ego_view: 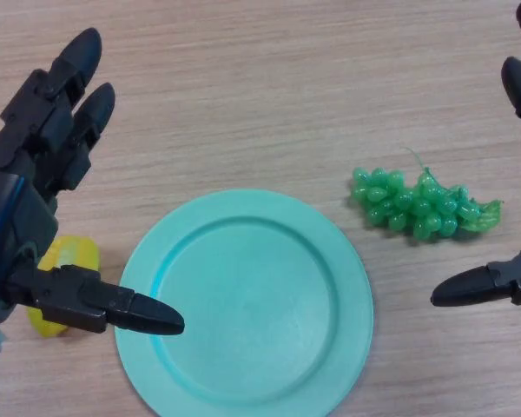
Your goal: Pick up the green grapes and place it on the plate
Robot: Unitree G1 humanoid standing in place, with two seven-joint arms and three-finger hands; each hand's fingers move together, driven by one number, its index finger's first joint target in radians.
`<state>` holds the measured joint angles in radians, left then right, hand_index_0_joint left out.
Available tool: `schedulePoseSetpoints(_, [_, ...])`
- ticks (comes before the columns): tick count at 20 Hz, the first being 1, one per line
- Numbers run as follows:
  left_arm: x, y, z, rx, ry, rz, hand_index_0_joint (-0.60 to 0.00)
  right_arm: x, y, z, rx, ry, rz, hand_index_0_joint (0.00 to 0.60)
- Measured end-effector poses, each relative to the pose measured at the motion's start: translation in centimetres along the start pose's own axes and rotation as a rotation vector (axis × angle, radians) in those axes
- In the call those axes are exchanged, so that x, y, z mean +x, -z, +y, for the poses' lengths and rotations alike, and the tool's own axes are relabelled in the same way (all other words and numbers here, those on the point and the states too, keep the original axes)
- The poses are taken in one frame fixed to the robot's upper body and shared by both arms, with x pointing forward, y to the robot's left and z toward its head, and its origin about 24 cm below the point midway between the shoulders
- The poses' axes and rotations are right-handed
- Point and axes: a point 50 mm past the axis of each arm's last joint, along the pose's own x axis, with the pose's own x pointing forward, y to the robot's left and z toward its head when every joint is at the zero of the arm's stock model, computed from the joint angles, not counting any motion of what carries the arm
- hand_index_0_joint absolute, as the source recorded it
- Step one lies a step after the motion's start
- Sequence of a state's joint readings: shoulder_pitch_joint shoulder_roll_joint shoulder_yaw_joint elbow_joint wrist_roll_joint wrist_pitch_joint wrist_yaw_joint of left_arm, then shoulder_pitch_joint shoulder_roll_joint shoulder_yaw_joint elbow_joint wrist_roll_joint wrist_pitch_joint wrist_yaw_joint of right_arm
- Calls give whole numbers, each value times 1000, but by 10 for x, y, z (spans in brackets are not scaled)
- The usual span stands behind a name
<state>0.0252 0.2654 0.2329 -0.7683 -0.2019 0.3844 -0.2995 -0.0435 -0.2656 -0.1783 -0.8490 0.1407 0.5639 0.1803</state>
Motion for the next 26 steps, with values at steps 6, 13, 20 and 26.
schedulePoseSetpoints(6, [-3,1,-1,-5,-10,-21,0,0,3,1,-11,6,9,0])
schedulePoseSetpoints(13, [-8,30,8,43,-72,35,0,24,31,9,-72,-13,73,0])
schedulePoseSetpoints(20, [-9,29,10,71,-92,20,0,63,88,15,-221,-49,179,0])
schedulePoseSetpoints(26, [-15,31,11,70,-111,37,0,73,133,18,-317,-97,199,0])
